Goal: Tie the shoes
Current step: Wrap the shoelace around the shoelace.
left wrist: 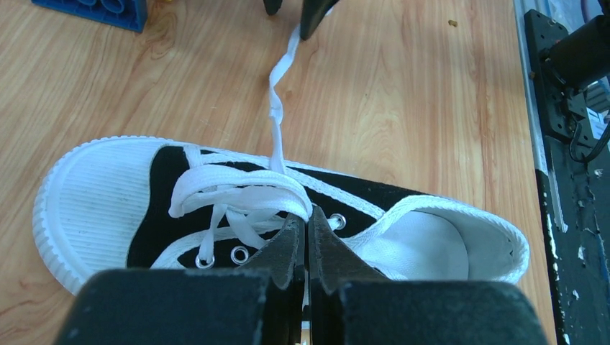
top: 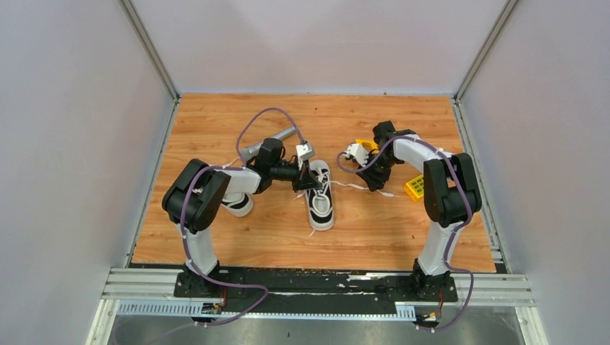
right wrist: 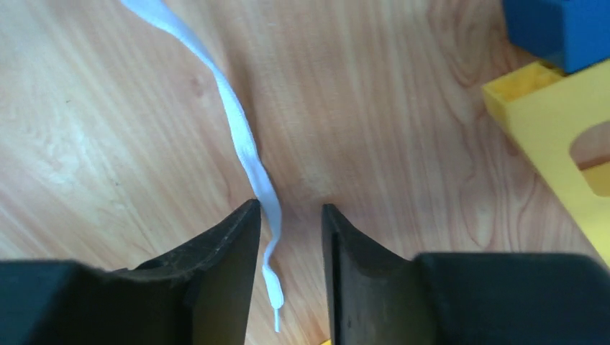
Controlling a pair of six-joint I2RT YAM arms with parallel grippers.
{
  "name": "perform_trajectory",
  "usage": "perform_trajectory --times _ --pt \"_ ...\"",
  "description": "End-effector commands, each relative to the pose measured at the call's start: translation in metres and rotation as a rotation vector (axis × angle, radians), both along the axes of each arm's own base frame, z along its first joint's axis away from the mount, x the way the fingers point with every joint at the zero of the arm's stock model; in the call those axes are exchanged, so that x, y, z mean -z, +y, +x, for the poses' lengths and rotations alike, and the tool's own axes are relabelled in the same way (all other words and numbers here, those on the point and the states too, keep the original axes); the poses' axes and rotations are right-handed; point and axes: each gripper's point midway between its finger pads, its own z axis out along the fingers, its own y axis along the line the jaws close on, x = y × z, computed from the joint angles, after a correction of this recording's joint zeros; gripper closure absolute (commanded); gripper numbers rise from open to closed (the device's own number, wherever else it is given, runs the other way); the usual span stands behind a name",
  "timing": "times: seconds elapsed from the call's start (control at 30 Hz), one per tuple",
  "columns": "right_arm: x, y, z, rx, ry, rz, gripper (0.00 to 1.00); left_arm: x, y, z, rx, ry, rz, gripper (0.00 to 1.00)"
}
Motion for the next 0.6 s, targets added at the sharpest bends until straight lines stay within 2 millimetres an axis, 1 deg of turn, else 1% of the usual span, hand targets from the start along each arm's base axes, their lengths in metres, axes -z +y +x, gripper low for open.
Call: perform_trajectory --times 0.0,0.07,0.1,0.13,0.17,0.23,0.33,0.37,0.4,0.47,0.5,0.57 --pt "0.02 -0.004 0.016 0.067 0.005 -0.057 0.75 -0.004 -0.002 0.002 0.048 -0.015 -0.013 1.0" --pt "0.018 0.001 0.024 0.115 0.022 -0.043 0.95 -0.004 -0.001 0.003 0.054 -0.018 -0.011 1.0" --pt "0.011 0.007 0.03 0.137 0.033 -0.018 1.0 -0.004 0.0 0.004 0.055 -0.021 -0.01 1.0" --pt "0.001 0.018 0.036 0.154 0.049 0.031 1.0 -0.004 0.001 0.003 0.065 -0.026 -0.009 1.0" --pt "-0.012 0.028 0.044 0.17 0.048 0.079 1.0 -0.003 0.003 0.004 0.066 -0.023 -0.007 1.0" --pt "-0.043 0.049 0.064 0.204 0.045 0.175 1.0 -0.004 0.004 0.002 0.087 -0.026 -0.009 1.0" --pt "-0.081 0.078 0.09 0.268 0.068 0.287 1.0 -0.004 0.005 0.0 0.124 -0.056 -0.007 1.0" --pt "-0.097 0.088 0.101 0.289 0.063 0.323 1.0 -0.003 0.005 0.001 0.13 -0.066 -0.006 1.0" --pt "-0.105 0.097 0.107 0.314 0.08 0.351 1.0 -0.003 0.005 0.0 0.135 -0.069 -0.007 1.0" --pt "-0.112 0.115 0.108 0.343 0.117 0.402 1.0 -0.006 0.004 0.001 0.149 -0.09 -0.01 1.0" --pt "-0.115 0.123 0.106 0.355 0.129 0.417 1.0 -0.006 0.004 0.001 0.156 -0.101 -0.009 1.0" --pt "-0.116 0.14 0.095 0.362 0.179 0.436 1.0 -0.008 0.003 0.003 0.168 -0.124 -0.007 1.0"
